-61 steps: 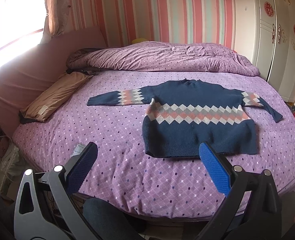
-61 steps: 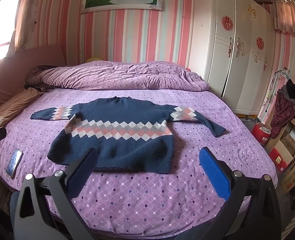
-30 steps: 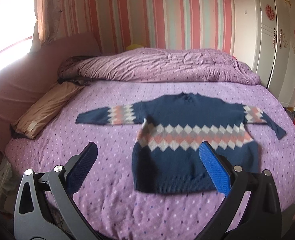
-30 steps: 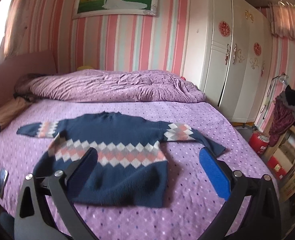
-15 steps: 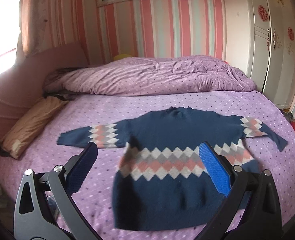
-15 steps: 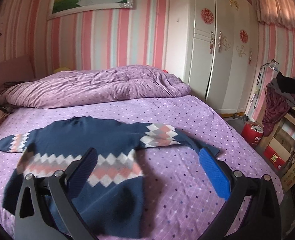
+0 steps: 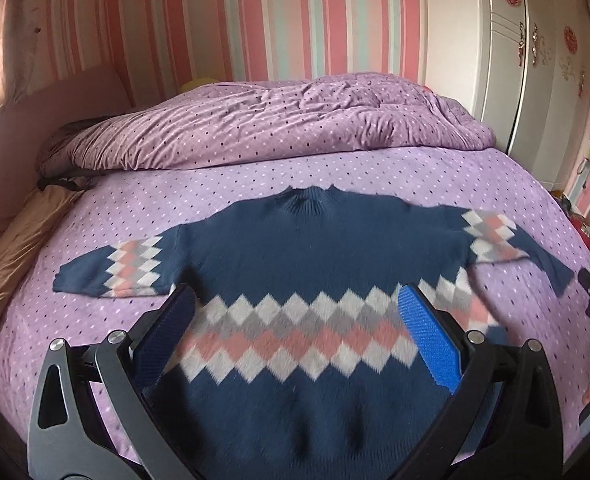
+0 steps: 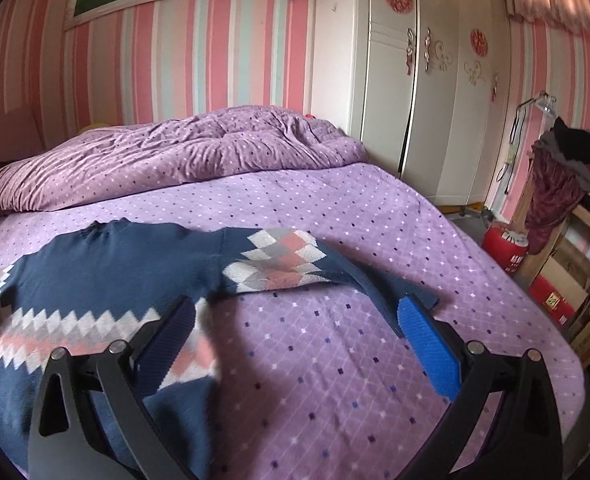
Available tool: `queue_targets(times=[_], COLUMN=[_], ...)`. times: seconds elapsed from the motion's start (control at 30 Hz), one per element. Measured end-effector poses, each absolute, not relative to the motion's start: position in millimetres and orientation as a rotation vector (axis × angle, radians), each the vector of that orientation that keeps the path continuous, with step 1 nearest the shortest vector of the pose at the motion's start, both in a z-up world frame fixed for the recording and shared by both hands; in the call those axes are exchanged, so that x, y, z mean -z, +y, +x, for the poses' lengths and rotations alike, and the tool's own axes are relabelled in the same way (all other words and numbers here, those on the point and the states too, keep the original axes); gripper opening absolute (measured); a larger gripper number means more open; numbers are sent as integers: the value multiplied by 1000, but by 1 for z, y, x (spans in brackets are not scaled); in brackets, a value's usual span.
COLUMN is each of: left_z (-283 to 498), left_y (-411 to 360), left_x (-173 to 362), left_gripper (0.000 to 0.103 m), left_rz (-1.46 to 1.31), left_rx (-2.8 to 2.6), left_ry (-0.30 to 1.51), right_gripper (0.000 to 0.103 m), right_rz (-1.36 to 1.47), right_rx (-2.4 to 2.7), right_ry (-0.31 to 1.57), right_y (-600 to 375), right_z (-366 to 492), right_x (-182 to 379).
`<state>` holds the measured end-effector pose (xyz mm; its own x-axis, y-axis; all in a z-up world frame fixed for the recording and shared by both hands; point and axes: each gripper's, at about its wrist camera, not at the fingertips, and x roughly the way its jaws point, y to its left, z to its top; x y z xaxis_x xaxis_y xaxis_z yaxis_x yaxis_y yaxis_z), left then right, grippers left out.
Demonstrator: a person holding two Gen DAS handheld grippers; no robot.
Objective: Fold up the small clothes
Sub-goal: 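Move the right gripper to the sleeve cuff and close on it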
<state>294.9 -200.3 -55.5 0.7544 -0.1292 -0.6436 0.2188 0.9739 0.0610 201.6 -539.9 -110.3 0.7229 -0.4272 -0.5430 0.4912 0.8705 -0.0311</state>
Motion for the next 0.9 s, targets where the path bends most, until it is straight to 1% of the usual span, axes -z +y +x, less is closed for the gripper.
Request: queue_targets(times=[0.3,0.4,0.43,0.47,0.63,0.67,0.77,0.83,0.9], left_z=[360,378,384,388,400,400,401,401,399], left_y=[-227,-234,-237,-240,-251,-253,-260,-263,-264], left_x=[80,88,91,93,106,108,112,114,115], left_gripper=[100,100,100,100,100,100,100,100,100], left_rz=[137,140,145,147,162,168,192,206,210], left_rx=[158,149,145,142,150,153,160,162,165], left_ry=[680,683,683,684,696,696,694,693,691], right_gripper=[101,85,78,74,68,58,36,29,27], right_rz=[111,97,95,104,63,58,60,55,55], right_rx=[562,569,564,554,550,550,552,566,577], right_ry=[608,645,663,694,819,854,932,954,960], right_y=[-617,-640,-647,-656,-685,-692,-707,-710,-714], right_z=[230,243,247,254,279,284,293,294,294], right_x=[158,174,180,189,227,237,259,266,270])
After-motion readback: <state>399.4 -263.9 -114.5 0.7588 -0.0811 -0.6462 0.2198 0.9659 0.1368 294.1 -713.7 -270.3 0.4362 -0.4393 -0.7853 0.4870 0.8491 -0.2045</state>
